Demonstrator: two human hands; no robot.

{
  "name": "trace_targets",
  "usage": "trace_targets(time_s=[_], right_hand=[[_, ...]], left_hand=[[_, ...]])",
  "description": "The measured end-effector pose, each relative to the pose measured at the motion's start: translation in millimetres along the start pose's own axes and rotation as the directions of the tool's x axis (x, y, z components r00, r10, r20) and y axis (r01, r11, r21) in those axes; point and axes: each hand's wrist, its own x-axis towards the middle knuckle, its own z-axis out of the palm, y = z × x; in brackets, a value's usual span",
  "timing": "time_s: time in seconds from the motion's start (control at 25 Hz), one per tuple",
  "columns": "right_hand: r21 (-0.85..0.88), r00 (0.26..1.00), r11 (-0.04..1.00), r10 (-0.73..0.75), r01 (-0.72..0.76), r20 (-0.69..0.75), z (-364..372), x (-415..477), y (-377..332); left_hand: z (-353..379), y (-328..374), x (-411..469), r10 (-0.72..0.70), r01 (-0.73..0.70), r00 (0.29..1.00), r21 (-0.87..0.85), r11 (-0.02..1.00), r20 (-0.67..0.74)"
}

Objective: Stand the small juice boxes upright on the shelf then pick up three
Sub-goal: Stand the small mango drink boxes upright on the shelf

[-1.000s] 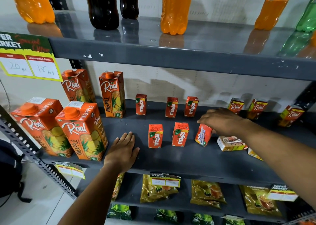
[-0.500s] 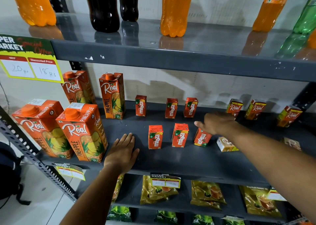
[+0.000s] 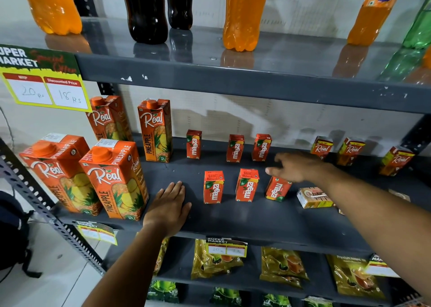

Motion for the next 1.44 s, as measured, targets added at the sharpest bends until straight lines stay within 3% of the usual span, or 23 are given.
trace_targets(time_s=[0.12, 0.2, 0.28, 0.4, 0.48, 0.52, 0.56, 0.6, 0.64, 0.68, 0.72, 0.8, 1.2, 1.36, 1.44], right_hand=[[-0.099, 0.984, 0.984, -0.137, 0.148, 0.110, 1.1, -2.8, -1.2], [-0.240, 0.989, 0.960, -0.131, 0.142, 0.063, 10.2, -3.4, -4.8], [-0.261, 0.993, 0.958, -0.116, 0.117, 0.019, 16.0, -1.1, -8.1], [-0.105, 0.999, 0.994, -0.023, 0.026, 0.028, 7.1, 4.8, -1.5], [0.188, 0.997, 0.982, 0.021, -0.007, -0.074, 0.1, 8.2, 14.3], [0.414, 0.979, 0.910, 0.078, 0.008, -0.190, 1.8, 8.4, 22.7], [0.649, 0.940, 0.759, 0.182, 0.052, -0.288, 8.3, 7.1, 29.4], [0.828, 0.906, 0.554, 0.298, 0.091, -0.299, 18.7, 4.5, 33.4], [0.923, 0.909, 0.370, 0.343, 0.102, -0.238, 31.4, 2.7, 35.4], [0.960, 0.933, 0.273, 0.328, 0.057, -0.149, 45.3, 0.7, 34.5], [0.966, 0.955, 0.258, 0.287, -0.004, -0.072, 59.8, 0.3, 33.0], [0.937, 0.963, 0.339, 0.268, -0.080, -0.015, 81.3, -0.6, 28.7], [0.799, 0.936, 0.592, 0.331, -0.107, -0.120, 110.5, -2.1, -12.4], [0.700, 0.958, 0.707, 0.260, -0.103, -0.122, 107.2, -10.7, -3.1], [0.587, 0.950, 0.808, 0.222, -0.053, -0.219, 98.9, -21.1, 13.7]], left_hand=[[0.8, -0.8, 0.1, 0.001, -0.001, 1.000, 0.000, 1.000, -0.004], [0.8, -0.6, -0.2, -0.003, 0.003, 1.000, 0.005, 1.000, 0.002], [0.5, 0.4, -0.3, -0.004, 0.004, 1.000, 0.002, 1.000, 0.006], [0.1, 0.1, -0.5, -0.004, 0.004, 1.000, -0.003, 1.000, 0.003], [-0.5, 0.1, -0.4, -0.001, 0.001, 1.000, 0.010, 1.000, -0.005], [-0.7, 0.1, 0.1, 0.003, -0.003, 1.000, 0.015, 1.000, -0.009], [-0.3, 0.0, 0.0, 0.006, -0.006, 1.000, 0.016, 1.000, -0.008], [0.6, -0.1, -0.1, 0.007, -0.006, 1.000, 0.015, 1.000, -0.012], [1.4, -0.5, -0.4, 0.007, -0.007, 1.000, 0.014, 1.000, -0.015], [1.9, -0.9, -0.6, 0.009, -0.009, 1.000, 0.015, 1.000, -0.014], [1.9, -1.4, -0.9, 0.012, -0.012, 1.000, 0.016, 1.000, -0.008], [2.6, -2.4, -0.8, 0.014, -0.014, 1.000, 0.024, 1.000, -0.013], [0.8, -1.7, -0.5, 0.008, -0.008, 1.000, 0.040, 0.999, -0.010], [1.1, -0.7, -0.7, 0.014, -0.013, 1.000, 0.034, 0.999, -0.022], [2.4, -2.3, -1.1, 0.011, -0.010, 1.000, 0.034, 0.999, -0.017]])
